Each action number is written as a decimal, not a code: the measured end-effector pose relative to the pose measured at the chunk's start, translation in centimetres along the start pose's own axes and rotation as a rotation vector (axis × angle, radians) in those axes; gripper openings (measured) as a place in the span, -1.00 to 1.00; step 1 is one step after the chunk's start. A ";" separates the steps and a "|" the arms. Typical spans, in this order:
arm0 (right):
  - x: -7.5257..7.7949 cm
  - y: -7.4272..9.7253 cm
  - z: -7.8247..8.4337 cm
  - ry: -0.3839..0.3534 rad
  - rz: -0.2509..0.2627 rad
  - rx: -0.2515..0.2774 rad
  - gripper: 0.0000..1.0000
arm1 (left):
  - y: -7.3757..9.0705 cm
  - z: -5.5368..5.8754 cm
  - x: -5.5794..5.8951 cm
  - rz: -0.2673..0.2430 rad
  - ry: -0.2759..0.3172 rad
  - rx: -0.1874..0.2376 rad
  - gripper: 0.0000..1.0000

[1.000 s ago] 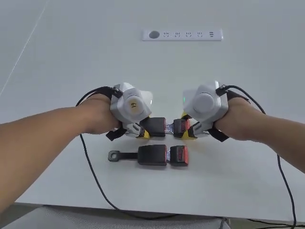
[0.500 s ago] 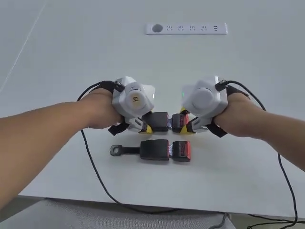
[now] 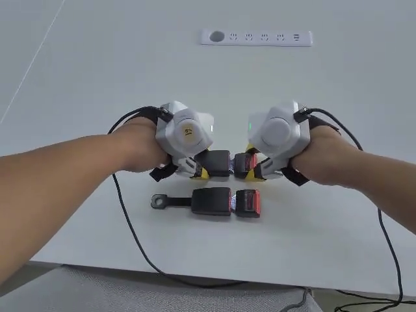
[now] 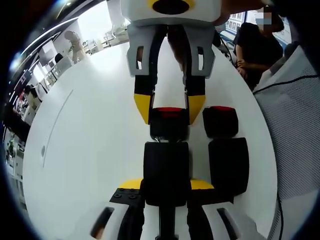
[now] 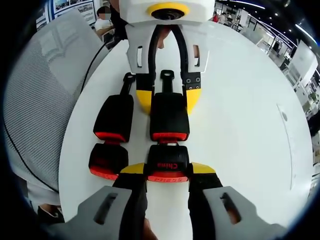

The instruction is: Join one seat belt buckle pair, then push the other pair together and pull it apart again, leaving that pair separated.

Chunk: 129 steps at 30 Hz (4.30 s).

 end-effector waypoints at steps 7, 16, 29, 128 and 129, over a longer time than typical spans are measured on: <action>0.2 -0.2 0.3 -0.014 0.002 0.005 -0.42 | -0.1 0.3 0.0 -0.007 0.009 -0.007 -0.36; -0.1 0.2 0.9 -0.011 0.002 -0.008 -0.41 | -0.3 0.4 -0.1 0.002 0.002 -0.006 -0.36; -0.5 0.6 2.1 -0.007 0.009 0.005 -0.38 | -0.4 0.3 -0.1 0.006 -0.019 -0.012 -0.36; -15.1 8.4 8.0 -0.343 0.361 0.329 0.75 | 14.5 6.4 8.3 -0.353 0.413 0.102 1.00; -14.9 8.2 8.3 -0.343 0.367 0.333 0.80 | 14.5 6.4 8.5 -0.354 0.415 0.099 1.00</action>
Point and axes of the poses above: the centre of the closed fingertips' face, and the gripper's own axes: y roughly backward along the fingers, x roughly to its right, z roughly out of its underside, the point moved 9 cm from there along y, roughly backward along the fingers, and after that the axes turned 15 degrees about -z, right-handed, at the moved point
